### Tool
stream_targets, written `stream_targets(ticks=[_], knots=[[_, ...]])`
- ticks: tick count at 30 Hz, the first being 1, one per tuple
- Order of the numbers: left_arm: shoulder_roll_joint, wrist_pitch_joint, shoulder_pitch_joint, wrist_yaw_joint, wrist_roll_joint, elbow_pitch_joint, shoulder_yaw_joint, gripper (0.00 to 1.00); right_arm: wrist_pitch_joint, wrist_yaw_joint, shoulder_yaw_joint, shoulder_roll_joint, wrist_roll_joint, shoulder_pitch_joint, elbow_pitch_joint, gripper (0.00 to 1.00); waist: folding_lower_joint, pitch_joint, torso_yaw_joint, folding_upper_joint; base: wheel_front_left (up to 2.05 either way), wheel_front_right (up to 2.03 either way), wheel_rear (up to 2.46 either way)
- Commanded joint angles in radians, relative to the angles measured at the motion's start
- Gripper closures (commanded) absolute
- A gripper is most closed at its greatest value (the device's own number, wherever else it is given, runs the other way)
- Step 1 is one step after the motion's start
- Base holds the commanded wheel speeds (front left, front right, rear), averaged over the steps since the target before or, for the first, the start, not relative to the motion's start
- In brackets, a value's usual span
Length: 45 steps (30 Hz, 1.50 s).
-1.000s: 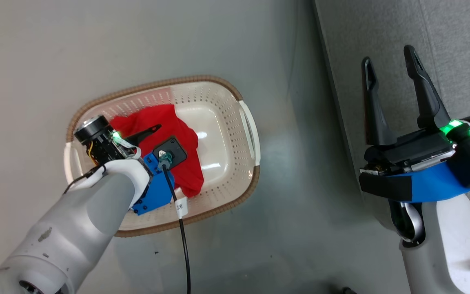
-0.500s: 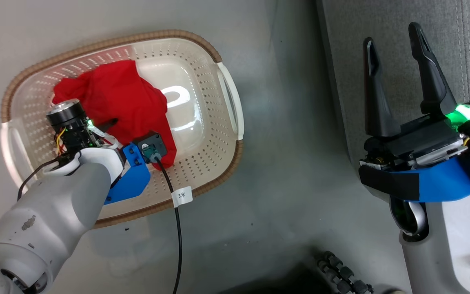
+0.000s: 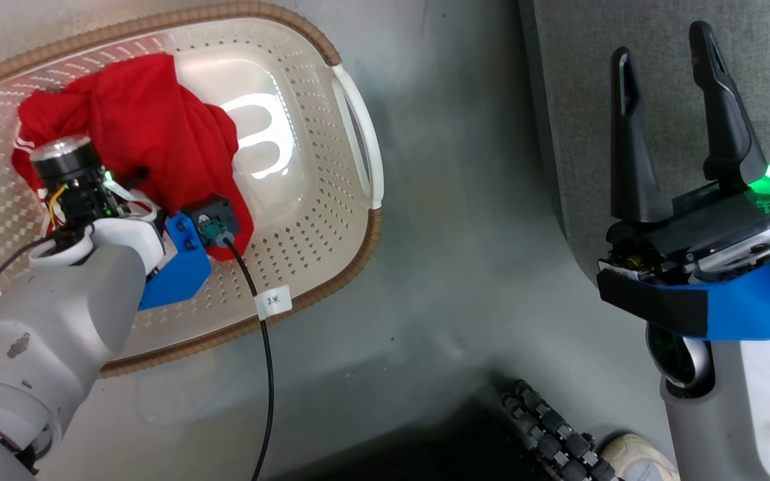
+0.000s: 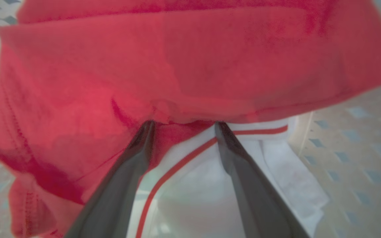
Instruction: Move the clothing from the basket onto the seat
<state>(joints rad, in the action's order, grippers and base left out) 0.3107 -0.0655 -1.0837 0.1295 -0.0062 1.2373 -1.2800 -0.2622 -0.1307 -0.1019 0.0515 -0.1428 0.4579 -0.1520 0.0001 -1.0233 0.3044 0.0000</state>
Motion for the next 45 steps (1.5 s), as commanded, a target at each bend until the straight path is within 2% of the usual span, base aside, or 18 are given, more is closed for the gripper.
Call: stream_targets(ticks=[1,10,11,12,13,21,28,45], knots=[[0.006,-0.003,-0.020,0.001,0.006,0.010,-0.003,0.00,-0.004,0.000,0.001,-0.002,-0.004,-0.002,-0.011,0.00,-0.0001,-0.013,0.007,0.0000,0.00,0.00,0.00],[-0.003,-0.017,-0.020,0.001,-0.006,0.032,-0.003,0.00,-0.004,0.000,0.007,-0.002,-0.007,-0.007,-0.030,0.00,-0.0001,-0.023,0.013,0.0000,0.00,0.00,0.00],[-0.004,-0.018,-0.018,0.001,-0.005,0.034,-0.003,0.57,-0.004,0.000,0.007,-0.002,-0.006,-0.006,-0.030,0.00,-0.0001,-0.022,0.012,0.0000,0.00,0.00,0.00],[-0.007,-0.017,-0.017,0.001,-0.003,0.035,-0.003,0.96,-0.004,0.000,0.009,-0.002,-0.005,-0.005,-0.030,0.00,-0.0001,-0.022,0.011,0.0000,0.00,0.00,0.00],[-0.009,-0.015,-0.016,0.001,-0.002,0.035,-0.003,1.00,-0.004,0.000,0.010,-0.002,-0.005,-0.003,-0.030,0.00,-0.0001,-0.020,0.009,0.0000,0.00,0.00,0.00],[-0.043,0.010,0.003,0.001,-0.024,0.033,-0.003,1.00,-0.004,0.000,0.020,-0.002,0.008,0.004,-0.017,0.00,-0.0001,0.015,-0.018,0.0000,0.00,0.00,0.00],[-0.091,0.093,0.010,0.001,-0.083,-0.004,-0.003,1.00,-0.004,0.000,0.037,-0.002,0.029,0.005,0.008,0.00,-0.0001,0.098,-0.073,0.0000,0.00,0.00,0.00],[-0.176,0.307,0.059,0.001,-0.360,-0.053,0.017,1.00,-0.004,0.000,0.077,-0.001,0.095,-0.072,0.104,0.00,-0.0001,0.423,-0.219,0.0000,0.00,0.00,0.00]])
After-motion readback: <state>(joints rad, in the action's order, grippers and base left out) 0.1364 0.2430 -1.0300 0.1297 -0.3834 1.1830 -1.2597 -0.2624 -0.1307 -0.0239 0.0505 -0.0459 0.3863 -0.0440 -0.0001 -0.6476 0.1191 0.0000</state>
